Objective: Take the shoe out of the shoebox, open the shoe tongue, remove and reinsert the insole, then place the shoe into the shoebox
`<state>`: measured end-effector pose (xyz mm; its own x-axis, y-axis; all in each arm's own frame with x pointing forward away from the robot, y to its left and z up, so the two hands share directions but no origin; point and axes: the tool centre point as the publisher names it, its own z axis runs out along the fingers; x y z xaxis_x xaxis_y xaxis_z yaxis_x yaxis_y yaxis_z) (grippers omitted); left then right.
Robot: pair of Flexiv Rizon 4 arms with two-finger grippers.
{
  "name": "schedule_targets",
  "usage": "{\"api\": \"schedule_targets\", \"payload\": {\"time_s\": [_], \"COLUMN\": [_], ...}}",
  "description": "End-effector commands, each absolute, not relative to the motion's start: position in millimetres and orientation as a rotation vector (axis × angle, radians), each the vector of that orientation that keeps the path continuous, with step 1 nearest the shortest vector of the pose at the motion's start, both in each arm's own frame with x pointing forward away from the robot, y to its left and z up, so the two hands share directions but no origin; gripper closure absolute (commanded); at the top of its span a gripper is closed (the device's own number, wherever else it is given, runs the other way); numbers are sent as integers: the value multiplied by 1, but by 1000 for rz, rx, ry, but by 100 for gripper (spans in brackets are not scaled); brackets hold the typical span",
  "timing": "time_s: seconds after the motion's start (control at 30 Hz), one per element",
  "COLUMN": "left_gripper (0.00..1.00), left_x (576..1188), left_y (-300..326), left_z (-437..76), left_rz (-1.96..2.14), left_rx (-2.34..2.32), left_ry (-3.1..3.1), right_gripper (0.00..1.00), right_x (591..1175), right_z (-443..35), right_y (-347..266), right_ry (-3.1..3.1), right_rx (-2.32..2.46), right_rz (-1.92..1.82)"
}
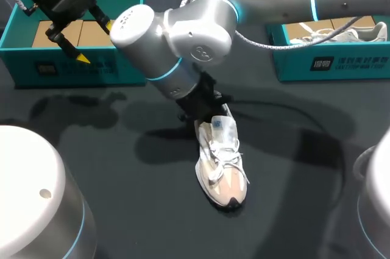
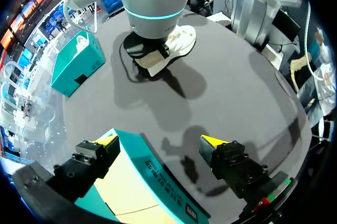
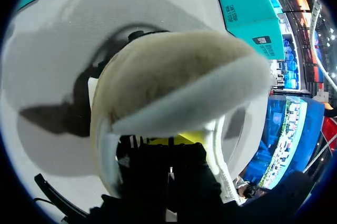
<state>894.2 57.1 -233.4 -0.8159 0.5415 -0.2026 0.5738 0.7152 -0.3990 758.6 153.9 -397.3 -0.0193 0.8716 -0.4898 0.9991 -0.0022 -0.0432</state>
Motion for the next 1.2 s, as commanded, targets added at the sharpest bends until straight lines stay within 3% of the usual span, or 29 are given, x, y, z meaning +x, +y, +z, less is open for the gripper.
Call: {"api": "schedule_targets", "payload": {"time_s": [0.03,0.37,0.9,1.03,1.2], "left_gripper": [0,0,0,0,0], "left_x": [895,895,895,895,895], "left_y": [57,57,57,57,57], "left_z": [-233,-233,-233,-233,-233], "left_rz": [-695,-695,-695,-695,-695], "left_rx": [928,928,928,928,928], "left_ry": [2845,2845,2845,2845,2845], "right_gripper": [100,100,100,100,100], "right_x": [757,767,770,767,765], "right_z": [-405,-345,-409,-413,-384], "right_y": [152,171,173,171,175], "right_ry": [2028,2042,2247,2250,2216], "right_rx": [1967,1937,2075,2096,2030], "right_rz": [-419,-280,-263,-269,-239]}}
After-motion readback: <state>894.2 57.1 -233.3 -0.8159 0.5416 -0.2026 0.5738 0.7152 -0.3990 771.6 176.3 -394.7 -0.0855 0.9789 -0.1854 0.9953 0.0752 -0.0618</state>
